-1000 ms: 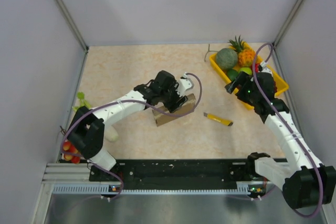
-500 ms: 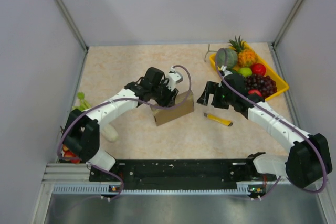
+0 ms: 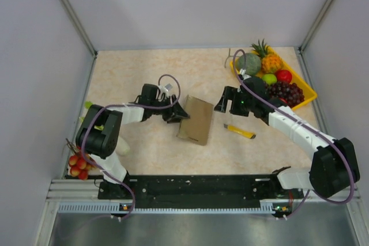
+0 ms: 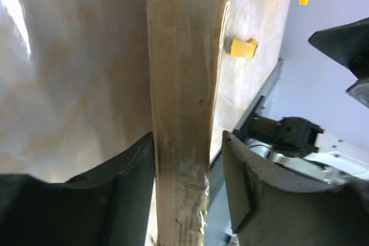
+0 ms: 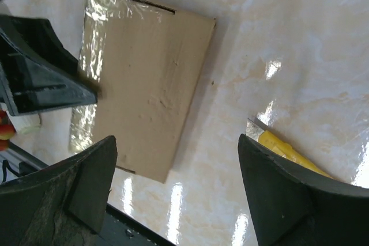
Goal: Unpack the express box
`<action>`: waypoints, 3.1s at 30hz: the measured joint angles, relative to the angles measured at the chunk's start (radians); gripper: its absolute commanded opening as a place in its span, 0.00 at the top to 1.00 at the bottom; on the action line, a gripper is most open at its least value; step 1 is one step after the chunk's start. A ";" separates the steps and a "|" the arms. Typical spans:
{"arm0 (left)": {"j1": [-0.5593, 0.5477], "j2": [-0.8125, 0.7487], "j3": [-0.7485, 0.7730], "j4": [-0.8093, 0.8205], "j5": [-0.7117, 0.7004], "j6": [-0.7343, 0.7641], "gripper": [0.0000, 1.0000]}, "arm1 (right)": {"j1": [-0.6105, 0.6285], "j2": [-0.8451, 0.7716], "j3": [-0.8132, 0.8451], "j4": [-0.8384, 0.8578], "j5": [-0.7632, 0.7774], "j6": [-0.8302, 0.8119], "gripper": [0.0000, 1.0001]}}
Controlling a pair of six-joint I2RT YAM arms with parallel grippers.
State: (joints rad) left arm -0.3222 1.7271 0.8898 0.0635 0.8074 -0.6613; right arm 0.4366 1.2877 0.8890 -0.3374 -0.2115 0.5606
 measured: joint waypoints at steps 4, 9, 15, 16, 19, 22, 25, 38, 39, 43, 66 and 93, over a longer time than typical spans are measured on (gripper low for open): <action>-0.015 0.003 -0.124 0.110 0.005 -0.191 0.34 | 0.005 0.031 0.031 -0.021 0.005 -0.003 0.18; -0.023 -0.091 -0.093 -0.066 -0.161 -0.142 0.16 | 0.035 0.073 0.076 -0.046 0.026 -0.021 0.18; -0.028 -0.285 -0.002 -0.306 -0.548 -0.097 0.01 | 0.090 0.123 0.100 -0.060 0.082 -0.055 0.18; -0.028 -0.307 0.007 -0.344 -0.623 -0.100 0.01 | 0.098 0.130 0.102 -0.060 0.090 -0.061 0.18; -0.028 -0.342 0.010 -0.432 -0.803 -0.103 0.01 | 0.123 0.158 0.114 -0.063 0.124 -0.073 0.19; -0.028 -0.361 0.010 -0.503 -0.935 -0.084 0.01 | 0.140 0.175 0.114 -0.061 0.154 -0.083 0.19; -0.027 -0.385 0.010 -0.558 -1.032 -0.059 0.07 | 0.149 0.180 0.114 -0.060 0.174 -0.087 0.21; -0.066 -0.220 -0.064 -0.300 -0.475 0.069 0.50 | 0.202 0.317 0.151 0.000 0.139 -0.043 0.38; -0.074 -0.183 -0.069 -0.290 -0.442 0.070 0.51 | 0.210 0.327 0.151 -0.002 0.140 -0.045 0.35; -0.086 -0.128 -0.077 -0.277 -0.376 0.073 0.53 | 0.228 0.329 0.152 -0.009 0.172 -0.053 0.23; -0.076 -0.093 -0.020 -0.303 -0.343 0.138 0.65 | 0.306 0.409 0.160 0.058 0.216 -0.138 0.06; -0.003 -0.130 -0.044 -0.233 -0.350 0.038 0.67 | 0.343 0.518 0.234 0.076 0.282 -0.136 0.25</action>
State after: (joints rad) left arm -0.3256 1.5974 0.8459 -0.1692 0.4576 -0.6231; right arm 0.7792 1.8061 1.1229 -0.2619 0.0700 0.4244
